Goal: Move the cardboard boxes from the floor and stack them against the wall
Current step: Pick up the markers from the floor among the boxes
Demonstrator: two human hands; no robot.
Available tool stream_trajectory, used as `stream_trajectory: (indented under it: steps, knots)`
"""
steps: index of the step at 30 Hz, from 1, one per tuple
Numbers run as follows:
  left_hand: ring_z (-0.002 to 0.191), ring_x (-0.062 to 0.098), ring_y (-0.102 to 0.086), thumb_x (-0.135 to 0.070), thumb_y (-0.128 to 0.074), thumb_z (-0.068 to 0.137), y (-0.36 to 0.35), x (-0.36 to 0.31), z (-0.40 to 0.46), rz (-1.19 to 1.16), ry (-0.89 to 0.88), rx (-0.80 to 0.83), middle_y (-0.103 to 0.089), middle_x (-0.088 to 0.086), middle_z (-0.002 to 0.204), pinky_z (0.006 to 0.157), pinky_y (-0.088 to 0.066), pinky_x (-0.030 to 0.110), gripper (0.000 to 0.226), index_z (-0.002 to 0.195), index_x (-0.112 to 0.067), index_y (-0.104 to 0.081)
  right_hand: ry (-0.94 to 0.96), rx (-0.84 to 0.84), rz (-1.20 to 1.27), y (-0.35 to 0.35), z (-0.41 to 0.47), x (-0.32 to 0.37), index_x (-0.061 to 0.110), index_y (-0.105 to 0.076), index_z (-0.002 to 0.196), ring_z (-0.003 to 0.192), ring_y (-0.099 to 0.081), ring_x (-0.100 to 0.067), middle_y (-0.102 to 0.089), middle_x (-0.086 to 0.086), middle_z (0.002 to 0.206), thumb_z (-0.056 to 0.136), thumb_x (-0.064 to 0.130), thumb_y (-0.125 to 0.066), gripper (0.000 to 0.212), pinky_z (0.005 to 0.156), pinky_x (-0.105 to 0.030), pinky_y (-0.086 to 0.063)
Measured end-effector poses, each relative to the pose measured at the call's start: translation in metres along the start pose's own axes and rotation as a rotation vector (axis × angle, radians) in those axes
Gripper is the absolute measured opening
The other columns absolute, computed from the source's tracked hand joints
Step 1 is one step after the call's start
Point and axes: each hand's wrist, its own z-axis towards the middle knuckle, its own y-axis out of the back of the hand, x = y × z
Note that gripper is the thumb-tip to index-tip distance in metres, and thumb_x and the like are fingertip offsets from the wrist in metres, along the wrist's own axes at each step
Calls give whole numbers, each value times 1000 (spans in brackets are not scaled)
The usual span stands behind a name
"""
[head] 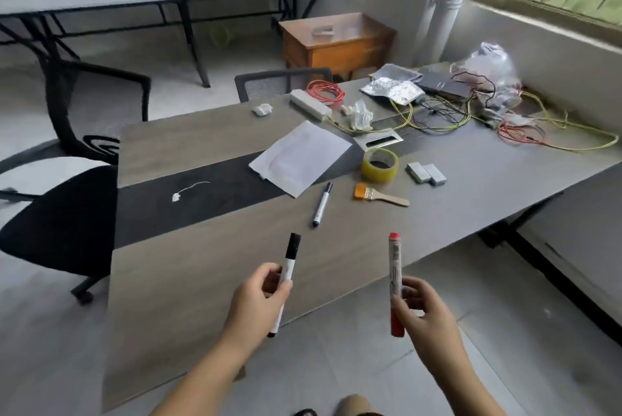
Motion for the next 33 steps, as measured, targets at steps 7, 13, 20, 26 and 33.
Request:
stream_trajectory:
  steps: [7,13,20,26,33]
  knots:
    - [76,13,-58,-15,-65,86,-28,-7,147,121,120,-44,-60,-13,77,60,-39,10,26,73,-34,-52,-100,151,-149,-45,155,-1,26,-56,91,77,-61,-16,-62,4,84,88,15,-62,13,55,-14,-46]
    - [84,17,-60,-20,-57,90,-64,-6,245,309,259,19,-65,-4,86,68,-43,25,7,92,-17,-62,-192,238,-261,-85,260,-7,17,-55,99,56,-58,-11,-59,3,80,89,13,-55,11,42,-11,-38]
    - [92,21,-60,-20,-57,90,-86,8,299,385,293,109,-65,2,103,78,-50,31,22,111,-15,-61,-261,236,-394,-122,299,-24,15,-57,104,75,-62,-17,-63,-9,98,88,20,-55,17,59,-24,-45]
    - [103,20,-53,-30,-56,91,-92,21,301,558,205,189,-52,-3,116,81,-48,35,26,115,-19,-51,-241,212,-479,-131,294,-24,14,-55,114,87,-48,-11,-53,-1,109,92,23,-57,24,74,-23,-38]
    - [88,13,-52,-35,-58,89,-77,22,301,459,193,185,-49,-6,101,76,-47,29,33,119,-23,-51,-250,188,-429,-121,298,-19,12,-53,122,90,-53,-13,-54,-2,106,90,28,-61,37,77,-25,-43]
